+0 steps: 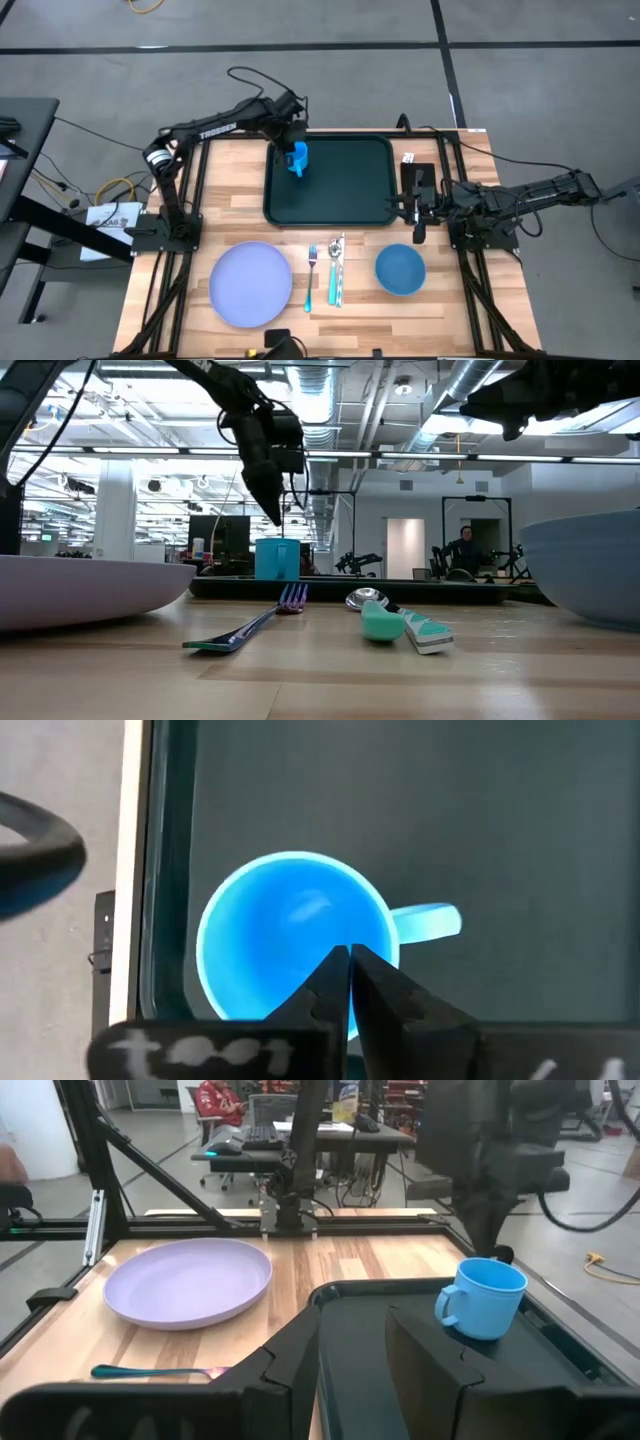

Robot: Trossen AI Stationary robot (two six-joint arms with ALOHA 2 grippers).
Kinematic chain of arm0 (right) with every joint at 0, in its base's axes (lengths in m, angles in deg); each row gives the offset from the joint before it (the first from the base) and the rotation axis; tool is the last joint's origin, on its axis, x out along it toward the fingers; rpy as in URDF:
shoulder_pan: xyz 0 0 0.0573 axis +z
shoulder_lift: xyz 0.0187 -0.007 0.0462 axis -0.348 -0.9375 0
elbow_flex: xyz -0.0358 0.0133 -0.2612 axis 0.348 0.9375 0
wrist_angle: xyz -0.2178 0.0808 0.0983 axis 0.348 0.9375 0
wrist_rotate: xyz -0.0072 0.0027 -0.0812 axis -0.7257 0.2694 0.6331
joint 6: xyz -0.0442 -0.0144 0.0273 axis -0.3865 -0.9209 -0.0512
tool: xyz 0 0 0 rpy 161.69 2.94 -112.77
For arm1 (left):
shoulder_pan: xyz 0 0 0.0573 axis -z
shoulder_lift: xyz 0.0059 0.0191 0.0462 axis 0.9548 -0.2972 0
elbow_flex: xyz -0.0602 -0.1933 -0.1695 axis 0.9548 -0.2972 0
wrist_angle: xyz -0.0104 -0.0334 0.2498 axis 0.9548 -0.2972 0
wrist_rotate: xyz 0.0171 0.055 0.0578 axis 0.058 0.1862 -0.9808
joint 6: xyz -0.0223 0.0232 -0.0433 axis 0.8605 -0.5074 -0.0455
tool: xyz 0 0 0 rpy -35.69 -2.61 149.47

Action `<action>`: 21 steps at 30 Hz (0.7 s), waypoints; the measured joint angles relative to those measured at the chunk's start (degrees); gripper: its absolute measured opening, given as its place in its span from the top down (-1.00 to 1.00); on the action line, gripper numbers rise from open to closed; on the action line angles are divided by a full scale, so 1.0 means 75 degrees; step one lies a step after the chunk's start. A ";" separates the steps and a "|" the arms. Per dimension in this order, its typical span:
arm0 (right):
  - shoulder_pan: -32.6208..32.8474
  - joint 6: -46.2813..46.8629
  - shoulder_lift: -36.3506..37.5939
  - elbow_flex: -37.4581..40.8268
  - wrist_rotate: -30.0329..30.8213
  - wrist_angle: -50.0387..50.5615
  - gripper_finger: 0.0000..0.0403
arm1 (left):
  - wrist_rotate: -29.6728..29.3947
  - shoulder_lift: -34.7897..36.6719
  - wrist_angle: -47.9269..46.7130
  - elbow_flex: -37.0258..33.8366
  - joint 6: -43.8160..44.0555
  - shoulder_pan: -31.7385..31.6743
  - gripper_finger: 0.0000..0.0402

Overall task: Set up tray
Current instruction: Put the blue mug on the black serving tray

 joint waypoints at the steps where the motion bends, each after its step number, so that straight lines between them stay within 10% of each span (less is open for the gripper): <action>1: 0.0003 0.0000 -0.0002 0.0000 0.0001 0.0000 0.47 | -0.0038 -0.0063 0.0001 0.0000 -0.0055 0.0002 0.99; 21: 0.0000 0.0000 0.0001 0.0000 0.0025 -0.0008 0.47 | -0.0177 -0.0327 -0.0099 -0.0009 -0.0621 0.0047 1.00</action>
